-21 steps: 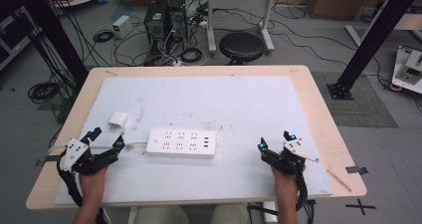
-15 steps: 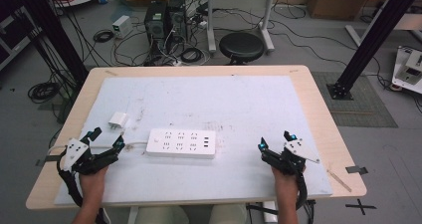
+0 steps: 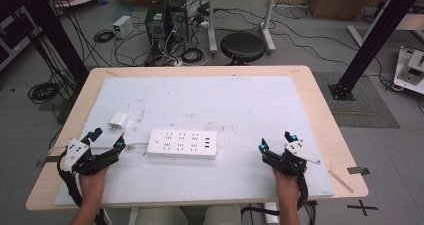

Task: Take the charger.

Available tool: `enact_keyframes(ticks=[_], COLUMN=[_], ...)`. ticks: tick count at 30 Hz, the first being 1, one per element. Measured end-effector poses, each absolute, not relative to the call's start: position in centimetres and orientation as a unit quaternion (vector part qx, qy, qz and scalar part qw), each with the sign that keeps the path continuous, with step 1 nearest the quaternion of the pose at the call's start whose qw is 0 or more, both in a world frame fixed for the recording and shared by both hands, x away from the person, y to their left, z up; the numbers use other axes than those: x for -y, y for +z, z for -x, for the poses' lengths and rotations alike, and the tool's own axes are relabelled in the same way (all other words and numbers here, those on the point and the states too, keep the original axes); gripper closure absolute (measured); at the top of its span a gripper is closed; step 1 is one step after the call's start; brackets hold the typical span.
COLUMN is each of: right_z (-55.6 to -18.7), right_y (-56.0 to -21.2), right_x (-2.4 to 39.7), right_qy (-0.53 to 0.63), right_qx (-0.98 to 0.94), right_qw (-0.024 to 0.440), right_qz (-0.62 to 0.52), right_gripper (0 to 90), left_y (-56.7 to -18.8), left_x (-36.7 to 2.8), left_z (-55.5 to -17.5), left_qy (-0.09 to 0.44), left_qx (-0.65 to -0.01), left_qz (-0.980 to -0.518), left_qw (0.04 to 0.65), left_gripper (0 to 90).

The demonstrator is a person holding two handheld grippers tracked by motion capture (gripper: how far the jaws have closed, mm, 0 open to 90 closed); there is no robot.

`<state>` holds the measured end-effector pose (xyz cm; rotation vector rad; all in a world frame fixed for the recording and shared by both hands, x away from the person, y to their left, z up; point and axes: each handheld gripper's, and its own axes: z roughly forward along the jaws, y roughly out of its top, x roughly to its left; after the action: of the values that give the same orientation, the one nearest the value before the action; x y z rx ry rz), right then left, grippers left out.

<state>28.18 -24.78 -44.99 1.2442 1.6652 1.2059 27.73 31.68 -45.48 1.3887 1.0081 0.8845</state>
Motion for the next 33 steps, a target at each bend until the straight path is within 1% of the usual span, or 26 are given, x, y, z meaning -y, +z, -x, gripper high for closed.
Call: enact_keyframes(ticks=[2, 3, 6, 11, 15, 21, 28, 32, 33], right_z=[-28.2, -28.3, -28.3, -28.4, -28.3, -28.3, -28.3, -28.4, -28.4], right_y=[-45.0, -45.0, -45.0, -45.0, -45.0, -45.0, -45.0, -45.0, -45.0], right_x=[24.8, 24.9, 25.0, 25.1, 25.0, 25.0, 25.0, 25.0, 25.0], right_qy=[0.467, 0.47, 0.474, 0.476, 0.476, 0.475, 0.475, 0.474, 0.474], right_qx=[-0.647, -0.649, -0.647, -0.65, -0.651, -0.652, -0.652, -0.653, -0.653], right_qw=[0.361, 0.355, 0.349, 0.345, 0.347, 0.344, 0.344, 0.343, 0.344], right_qz=[-0.481, -0.481, -0.485, -0.481, -0.479, -0.48, -0.48, -0.48, -0.48], right_gripper=[16.2, 16.2, 16.2, 16.2, 16.2, 16.2, 16.2, 16.2, 16.2], left_y=[-45.4, -45.1, -44.2, -41.5, -39.4, -36.8, -35.7, -35.7, -36.1], left_x=[-31.7, -32.0, -32.3, -32.6, -32.9, -33.1, -33.6, -33.6, -33.6], left_z=[-27.8, -28.3, -28.7, -29.8, -31.0, -32.6, -34.6, -35.4, -36.0], left_qy=[0.373, 0.352, 0.342, 0.332, 0.306, 0.306, 0.297, 0.293, 0.288], left_qx=[-0.431, -0.446, -0.456, -0.453, -0.465, -0.461, -0.471, -0.473, -0.475], left_qz=[-0.591, -0.595, -0.591, -0.61, -0.617, -0.632, -0.645, -0.652, -0.66], left_qw=[0.571, 0.568, 0.571, 0.559, 0.557, 0.543, 0.523, 0.515, 0.507], left_gripper=[13.8, 13.8, 13.8, 13.8, 13.8, 13.8, 13.8, 13.8, 13.9])
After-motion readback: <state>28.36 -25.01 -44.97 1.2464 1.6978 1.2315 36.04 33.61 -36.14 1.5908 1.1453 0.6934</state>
